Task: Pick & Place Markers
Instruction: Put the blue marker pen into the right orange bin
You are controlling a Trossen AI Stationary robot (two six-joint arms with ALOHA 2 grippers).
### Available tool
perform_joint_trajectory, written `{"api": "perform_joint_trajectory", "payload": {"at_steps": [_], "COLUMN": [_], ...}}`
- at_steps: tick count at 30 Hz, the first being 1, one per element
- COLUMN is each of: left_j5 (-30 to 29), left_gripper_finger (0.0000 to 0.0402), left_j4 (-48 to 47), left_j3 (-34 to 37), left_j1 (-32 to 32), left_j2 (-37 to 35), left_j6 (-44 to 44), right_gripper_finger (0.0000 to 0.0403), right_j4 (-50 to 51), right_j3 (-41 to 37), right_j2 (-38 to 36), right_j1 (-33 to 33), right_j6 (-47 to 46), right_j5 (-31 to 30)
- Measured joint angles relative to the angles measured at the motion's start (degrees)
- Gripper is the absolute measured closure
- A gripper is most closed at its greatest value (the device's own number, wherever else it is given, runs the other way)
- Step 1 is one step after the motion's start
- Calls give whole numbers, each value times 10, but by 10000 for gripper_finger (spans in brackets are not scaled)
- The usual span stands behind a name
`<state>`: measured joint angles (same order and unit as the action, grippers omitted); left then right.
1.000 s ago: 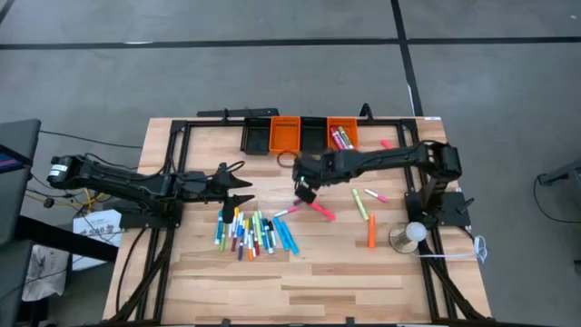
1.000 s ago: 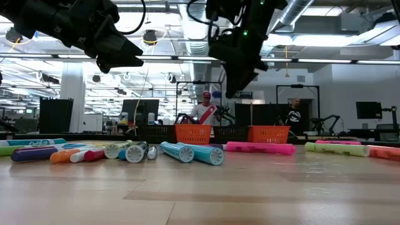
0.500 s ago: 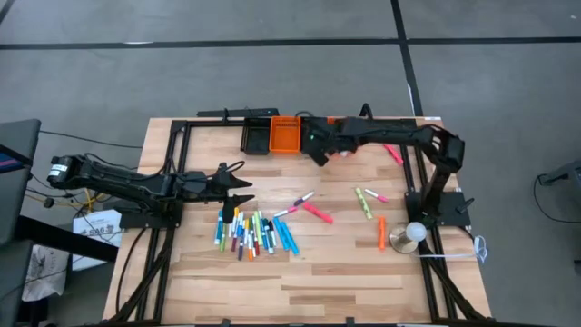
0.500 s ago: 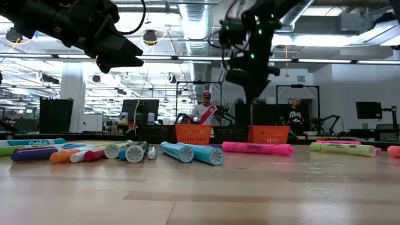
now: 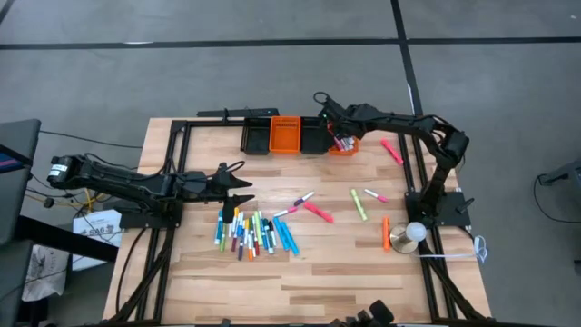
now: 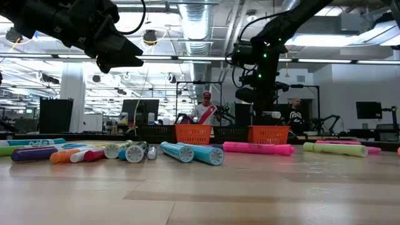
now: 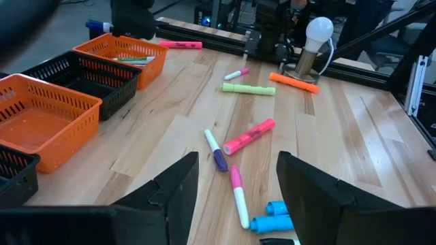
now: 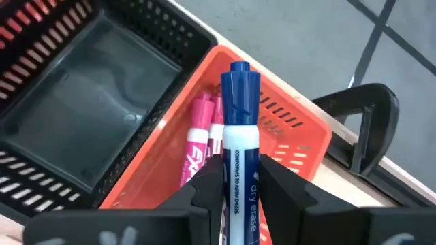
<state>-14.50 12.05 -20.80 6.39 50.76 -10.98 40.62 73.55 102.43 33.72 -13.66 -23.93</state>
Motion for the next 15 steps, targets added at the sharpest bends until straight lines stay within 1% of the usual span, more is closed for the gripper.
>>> {"api": "perform_joint_trajectory", "payload": {"at_steps": [15], "left_j5": [0], "left_gripper_finger": [206], "left_j4": [0], "left_j3": [0], "left_j1": [0], "left_j2": [0], "left_j6": [0], "right_gripper_finger": [330], "right_j4": [5], "right_j3": [-6], "right_j2": [0], "right_j1": [1], "right_j6": [6], "right_j5": [0]}}
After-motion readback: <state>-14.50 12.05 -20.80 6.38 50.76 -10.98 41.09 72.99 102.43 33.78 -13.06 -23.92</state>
